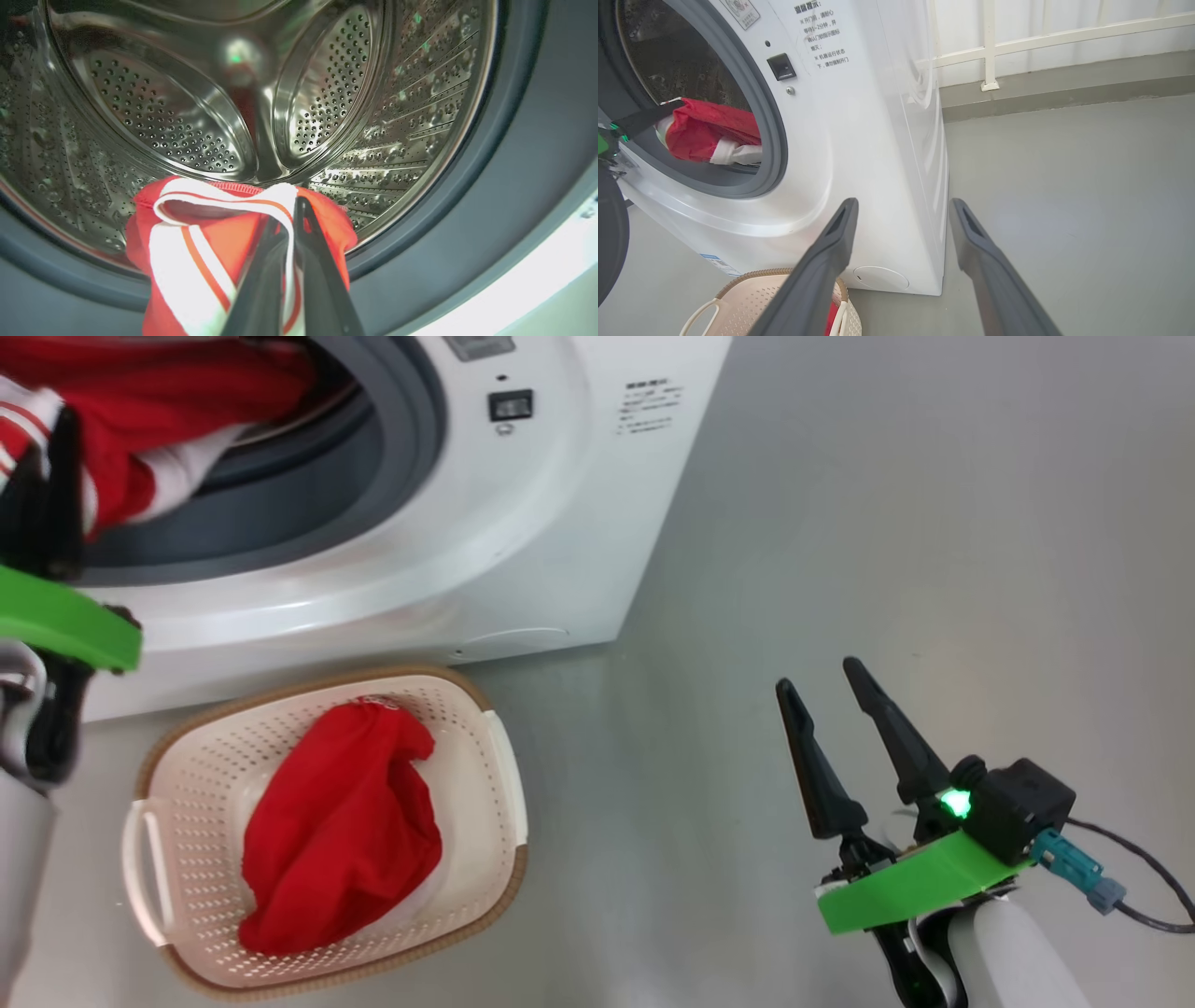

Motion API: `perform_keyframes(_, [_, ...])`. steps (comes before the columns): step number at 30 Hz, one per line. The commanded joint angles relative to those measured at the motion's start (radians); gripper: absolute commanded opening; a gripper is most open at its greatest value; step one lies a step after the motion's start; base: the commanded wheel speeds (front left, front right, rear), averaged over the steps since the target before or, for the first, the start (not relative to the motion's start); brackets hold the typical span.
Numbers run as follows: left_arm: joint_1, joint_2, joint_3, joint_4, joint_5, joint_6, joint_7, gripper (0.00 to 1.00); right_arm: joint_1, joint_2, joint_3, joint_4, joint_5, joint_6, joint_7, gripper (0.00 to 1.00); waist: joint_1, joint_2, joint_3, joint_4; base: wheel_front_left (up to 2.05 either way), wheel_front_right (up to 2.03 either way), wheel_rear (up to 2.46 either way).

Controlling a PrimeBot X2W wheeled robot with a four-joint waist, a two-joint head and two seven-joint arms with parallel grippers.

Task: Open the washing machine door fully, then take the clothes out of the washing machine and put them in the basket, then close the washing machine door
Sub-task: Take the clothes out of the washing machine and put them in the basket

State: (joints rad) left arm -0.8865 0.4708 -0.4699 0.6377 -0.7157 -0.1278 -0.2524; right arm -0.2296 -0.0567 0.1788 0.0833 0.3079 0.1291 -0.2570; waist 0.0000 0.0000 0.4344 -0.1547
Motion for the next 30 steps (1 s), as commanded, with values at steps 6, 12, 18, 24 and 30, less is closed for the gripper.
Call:
perform_keyframes(6, [0.129, 0.017, 0.163, -0.195, 0.074, -0.003, -0.009, 0.00, 0.035, 0.006, 0.007, -0.015, -0.025, 0.002, -0.005, 1.00, 0.0000, 0.0000, -0.042, 0.043, 0.00, 0.00, 0.00])
perform_keyframes(12, [0.276, -0.011, 0.260, -0.380, 0.120, -0.003, -0.009, 0.00, 0.048, 0.006, -0.004, -0.011, -0.036, 0.002, -0.005, 1.00, 0.0000, 0.0000, -0.065, 0.063, 0.00, 0.00, 0.00])
perform_keyframes(18, [0.419, -0.023, 0.335, -0.565, 0.154, -0.003, -0.009, 0.00, 0.063, 0.006, -0.014, -0.007, -0.043, 0.002, -0.005, 1.00, 0.0000, 0.0000, -0.086, 0.078, 0.00, 0.00, 0.00])
perform_keyframes(24, [0.554, -0.040, 0.409, -0.747, 0.180, -0.003, -0.009, 0.00, 0.073, 0.006, -0.021, -0.010, -0.050, 0.002, -0.005, 1.00, 0.0000, 0.0000, -0.092, 0.092, 0.00, 0.00, 0.00])
perform_keyframes(30, [0.673, -0.051, 0.435, -0.882, 0.211, 0.005, -0.009, 0.00, 0.071, 0.006, -0.015, -0.010, -0.053, 0.002, -0.005, 1.00, 0.0000, 0.0000, -0.084, 0.096, 0.00, 0.00, 0.00])
